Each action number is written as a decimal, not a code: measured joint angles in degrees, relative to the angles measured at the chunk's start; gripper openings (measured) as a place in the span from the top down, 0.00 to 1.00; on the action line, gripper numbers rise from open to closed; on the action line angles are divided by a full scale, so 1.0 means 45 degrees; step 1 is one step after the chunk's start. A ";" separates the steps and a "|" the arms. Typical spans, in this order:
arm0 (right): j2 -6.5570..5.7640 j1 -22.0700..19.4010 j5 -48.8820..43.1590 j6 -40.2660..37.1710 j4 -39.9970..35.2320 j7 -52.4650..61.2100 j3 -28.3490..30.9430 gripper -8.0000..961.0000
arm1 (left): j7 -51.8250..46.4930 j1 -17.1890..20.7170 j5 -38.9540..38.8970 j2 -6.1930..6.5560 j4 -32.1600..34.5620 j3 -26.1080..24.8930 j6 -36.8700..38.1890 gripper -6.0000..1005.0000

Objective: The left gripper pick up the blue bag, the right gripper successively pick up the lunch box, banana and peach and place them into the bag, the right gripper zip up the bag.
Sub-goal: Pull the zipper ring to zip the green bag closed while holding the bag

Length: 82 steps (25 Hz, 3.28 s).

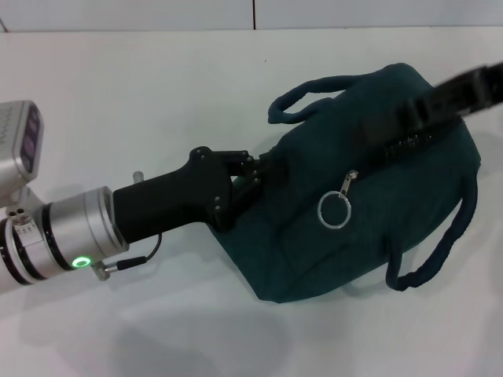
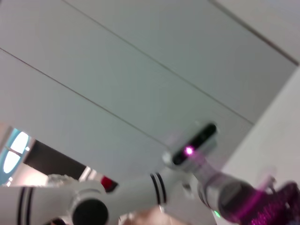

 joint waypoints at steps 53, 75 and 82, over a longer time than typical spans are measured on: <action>0.0762 -0.3054 -0.0559 0.2912 -0.2848 -0.4437 -0.0066 0.23 | 0.0109 0.0721 -0.2401 -0.0046 -0.2145 0.0818 -0.0550 0.95; 0.1191 -0.3005 -0.0230 0.3631 -0.2848 -0.4863 -0.0049 0.23 | 0.0570 0.0704 -0.3126 -0.0122 -0.2666 0.0744 -0.0529 0.95; 0.0995 -0.4202 0.0414 0.3054 -0.2887 -0.4973 -0.0036 0.23 | 0.0498 0.0820 -0.3052 -0.0071 -0.2664 0.0774 -0.0528 0.95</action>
